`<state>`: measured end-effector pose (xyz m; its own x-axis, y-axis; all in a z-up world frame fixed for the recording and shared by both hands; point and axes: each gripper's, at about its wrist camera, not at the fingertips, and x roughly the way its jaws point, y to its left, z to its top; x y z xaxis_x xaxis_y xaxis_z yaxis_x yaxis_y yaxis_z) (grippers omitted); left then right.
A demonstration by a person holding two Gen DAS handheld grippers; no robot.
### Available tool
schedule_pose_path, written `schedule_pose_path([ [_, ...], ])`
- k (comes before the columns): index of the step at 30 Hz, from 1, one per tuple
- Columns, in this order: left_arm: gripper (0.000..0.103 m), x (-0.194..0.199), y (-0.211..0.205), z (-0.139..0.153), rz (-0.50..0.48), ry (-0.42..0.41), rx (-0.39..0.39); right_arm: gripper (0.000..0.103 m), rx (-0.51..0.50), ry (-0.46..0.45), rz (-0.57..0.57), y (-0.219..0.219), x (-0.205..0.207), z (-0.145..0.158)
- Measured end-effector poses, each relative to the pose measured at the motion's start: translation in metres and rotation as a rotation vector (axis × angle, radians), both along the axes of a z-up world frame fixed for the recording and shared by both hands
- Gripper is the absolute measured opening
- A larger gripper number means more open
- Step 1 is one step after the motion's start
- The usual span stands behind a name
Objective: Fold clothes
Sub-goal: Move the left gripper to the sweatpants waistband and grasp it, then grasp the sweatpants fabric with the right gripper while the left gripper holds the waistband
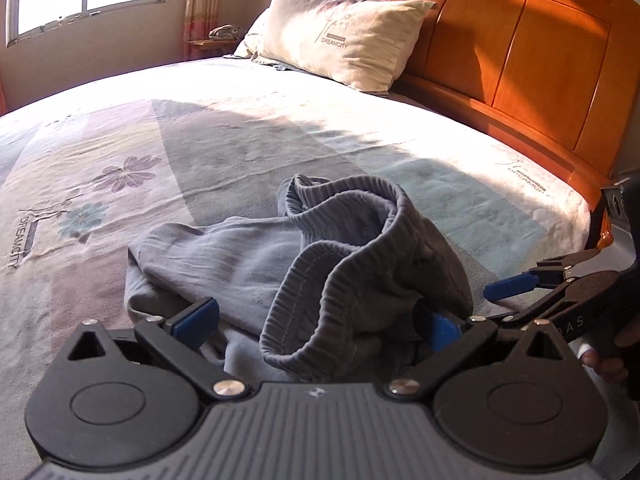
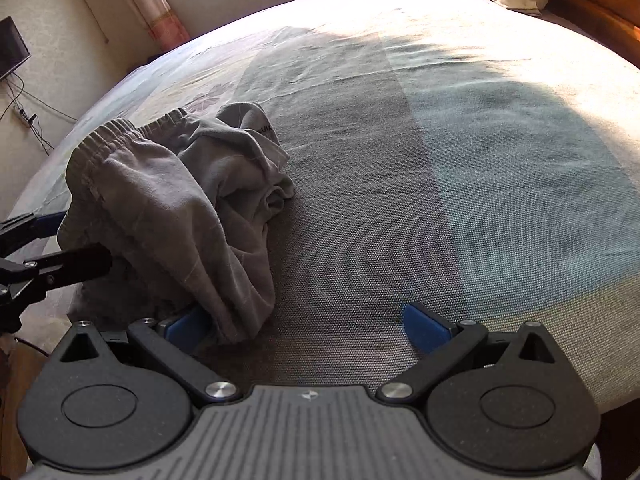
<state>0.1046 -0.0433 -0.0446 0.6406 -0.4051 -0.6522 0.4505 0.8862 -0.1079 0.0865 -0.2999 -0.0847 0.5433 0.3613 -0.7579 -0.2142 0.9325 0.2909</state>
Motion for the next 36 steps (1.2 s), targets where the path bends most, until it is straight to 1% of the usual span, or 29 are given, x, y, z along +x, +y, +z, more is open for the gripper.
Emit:
schedule_pose_path([
  [3,0.101,0.019,-0.003,-0.009,-0.041,0.050,-0.057,0.103,-0.056,-0.034,0.069,0.005,-0.006,-0.003],
  [5,0.101,0.024,-0.006,-0.009,-0.068,0.062,-0.081,0.103,-0.141,-0.064,0.147,0.014,-0.012,-0.005],
  [7,0.101,0.020,-0.005,-0.005,-0.106,0.059,-0.099,0.103,-0.247,-0.092,0.223,0.025,-0.019,-0.008],
  [8,0.101,0.016,-0.004,-0.002,-0.122,0.057,-0.109,0.103,-0.258,-0.095,0.225,0.026,-0.020,-0.008],
  [9,0.101,0.012,-0.002,0.000,-0.140,0.057,-0.123,0.103,-0.245,-0.088,0.212,0.024,-0.020,-0.006],
  [11,0.101,0.006,0.007,0.002,-0.192,0.086,-0.187,0.103,-0.194,-0.070,0.194,0.015,-0.020,-0.002],
  [13,0.101,0.003,0.013,-0.002,-0.217,0.106,-0.223,0.103,-0.139,-0.053,0.173,0.004,-0.021,0.002],
  [14,0.101,0.002,0.016,-0.003,-0.226,0.114,-0.235,0.103,-0.111,-0.046,0.158,-0.001,-0.021,0.004],
  [15,0.101,0.005,0.017,-0.006,-0.222,0.112,-0.221,0.103,-0.096,-0.041,0.143,-0.006,-0.021,0.006],
  [16,0.101,0.008,0.018,-0.007,-0.218,0.109,-0.210,0.103,-0.089,-0.037,0.129,-0.010,-0.021,0.007],
  [17,0.101,0.014,0.020,-0.008,-0.210,0.109,-0.220,0.103,-0.091,-0.037,0.114,-0.013,-0.021,0.009],
  [20,0.101,0.034,0.025,-0.012,-0.183,0.127,-0.295,0.103,-0.094,-0.042,0.077,-0.020,-0.024,0.011],
  [24,0.101,0.027,0.024,-0.013,-0.253,0.186,-0.382,0.103,-0.054,-0.033,0.054,-0.024,-0.025,0.014],
  [26,0.101,0.023,0.024,-0.014,-0.291,0.215,-0.423,0.103,-0.032,-0.051,0.076,-0.025,-0.027,0.021],
  [27,0.101,0.015,0.026,-0.013,-0.321,0.221,-0.430,0.103,-0.021,-0.063,0.089,-0.025,-0.028,0.024],
  [29,0.101,0.005,0.029,-0.017,-0.350,0.242,-0.425,0.103,0.028,-0.091,0.144,-0.025,-0.025,0.034],
  [31,0.101,0.004,0.033,-0.027,-0.322,0.260,-0.392,0.103,0.070,-0.120,0.213,-0.023,-0.015,0.046],
  [33,0.101,0.009,0.038,-0.035,-0.281,0.280,-0.432,0.103,0.089,-0.153,0.293,-0.015,0.002,0.058],
  [34,0.101,0.011,0.041,-0.036,-0.266,0.287,-0.468,0.103,0.097,-0.169,0.333,-0.010,0.011,0.064],
  [35,0.100,0.013,0.044,-0.036,-0.247,0.287,-0.504,0.103,0.105,-0.186,0.374,-0.005,0.020,0.070],
  [36,0.099,0.014,0.046,-0.036,-0.232,0.278,-0.524,0.103,0.112,-0.196,0.409,-0.001,0.031,0.074],
])
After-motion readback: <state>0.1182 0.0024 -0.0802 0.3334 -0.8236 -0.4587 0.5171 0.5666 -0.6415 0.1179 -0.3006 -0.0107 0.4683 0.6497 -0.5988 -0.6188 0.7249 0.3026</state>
